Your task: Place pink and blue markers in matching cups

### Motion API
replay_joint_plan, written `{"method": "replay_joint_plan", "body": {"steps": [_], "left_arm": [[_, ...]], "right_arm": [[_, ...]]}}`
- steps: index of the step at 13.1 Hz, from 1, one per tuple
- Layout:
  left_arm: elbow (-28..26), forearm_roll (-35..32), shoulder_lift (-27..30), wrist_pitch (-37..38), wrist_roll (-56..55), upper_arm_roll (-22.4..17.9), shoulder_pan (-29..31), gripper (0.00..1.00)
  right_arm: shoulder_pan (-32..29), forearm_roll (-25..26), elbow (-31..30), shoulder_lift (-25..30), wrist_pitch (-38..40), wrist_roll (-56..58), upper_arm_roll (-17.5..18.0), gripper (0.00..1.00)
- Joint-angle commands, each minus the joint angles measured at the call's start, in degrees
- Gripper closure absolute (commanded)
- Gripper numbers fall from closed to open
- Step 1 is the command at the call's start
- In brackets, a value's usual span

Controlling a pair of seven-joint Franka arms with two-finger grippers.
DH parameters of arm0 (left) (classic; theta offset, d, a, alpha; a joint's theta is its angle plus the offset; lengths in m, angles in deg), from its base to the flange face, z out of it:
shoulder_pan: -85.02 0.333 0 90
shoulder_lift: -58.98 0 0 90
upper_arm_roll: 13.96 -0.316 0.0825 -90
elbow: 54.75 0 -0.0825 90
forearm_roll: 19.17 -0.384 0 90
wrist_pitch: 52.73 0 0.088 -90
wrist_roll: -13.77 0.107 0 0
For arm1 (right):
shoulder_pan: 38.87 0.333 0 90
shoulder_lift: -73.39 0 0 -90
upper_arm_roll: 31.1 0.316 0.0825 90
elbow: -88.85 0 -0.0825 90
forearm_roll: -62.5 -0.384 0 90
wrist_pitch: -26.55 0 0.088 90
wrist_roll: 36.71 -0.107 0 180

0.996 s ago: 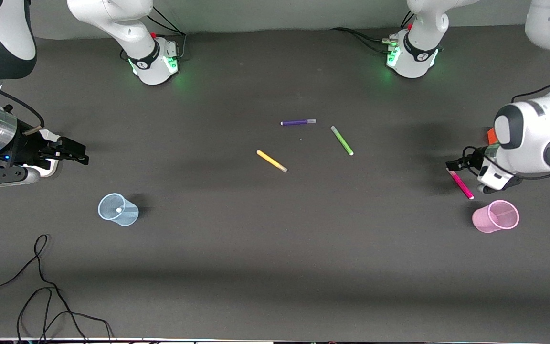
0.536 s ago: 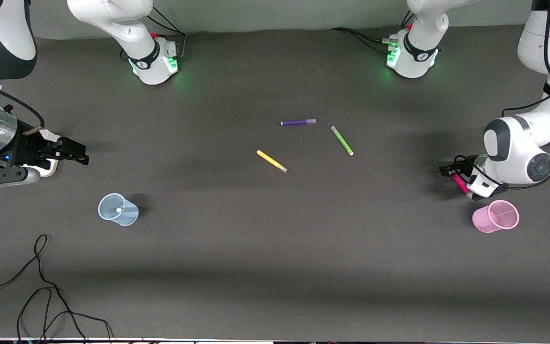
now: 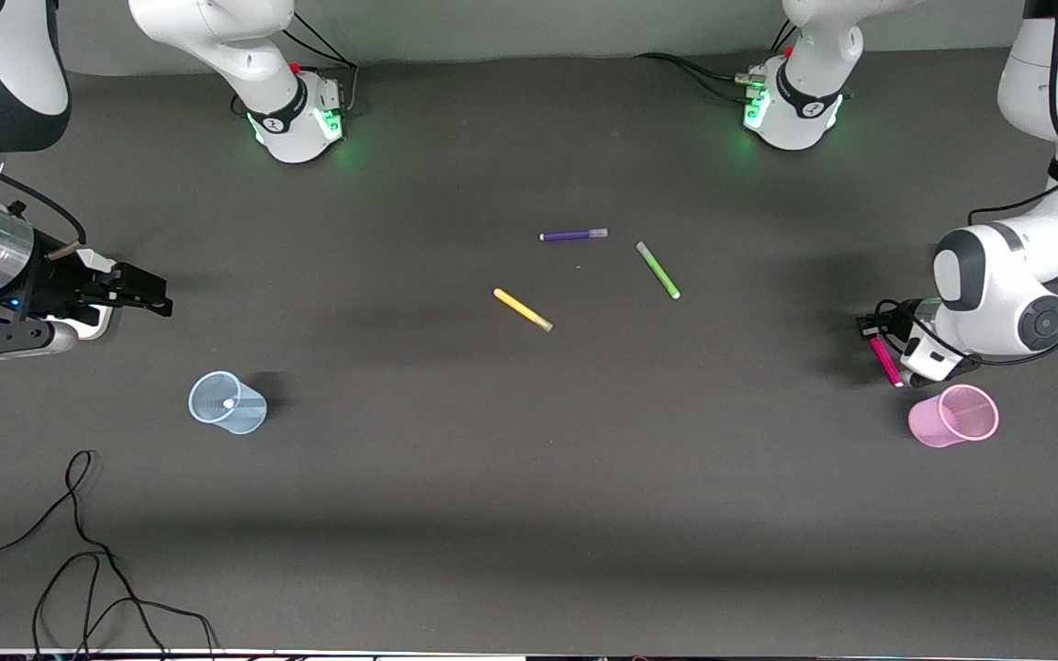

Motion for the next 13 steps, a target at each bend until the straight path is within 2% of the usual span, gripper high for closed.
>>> {"method": "replay_joint_plan", "body": {"steps": [1, 5, 8, 11, 13], "left_arm": [[3.37, 0.09, 3.72, 10.36, -0.67, -0.10, -0.53, 1.00], [13.03, 0.62, 7.42, 32.16, -4.19, 0.43, -0.96, 1.00], [26.98, 2.20, 4.80, 48.51, -4.01, 0.25, -1.14, 1.00], [46.04, 2.64, -7.30, 60.03, -2.53, 0.16, 0.87, 1.00], [63.33, 5.09, -19.15, 69.87, -1.12, 0.25, 3.85, 1.00]], "right_arm": [[0.35, -0.79, 0.27, -0.05, -0.03, -1.46, -0.11, 0.00], [0.26, -0.79, 0.19, -0.05, -0.03, -1.46, -0.11, 0.00], [0.26, -0.79, 0.19, -0.05, -0.03, -1.46, -0.20, 0.00], [0.35, -0.79, 0.19, -0.05, -0.03, -1.46, -0.20, 0.00], [0.26, -0.79, 0.19, -0.05, -0.03, -1.46, -0.20, 0.00]]}}
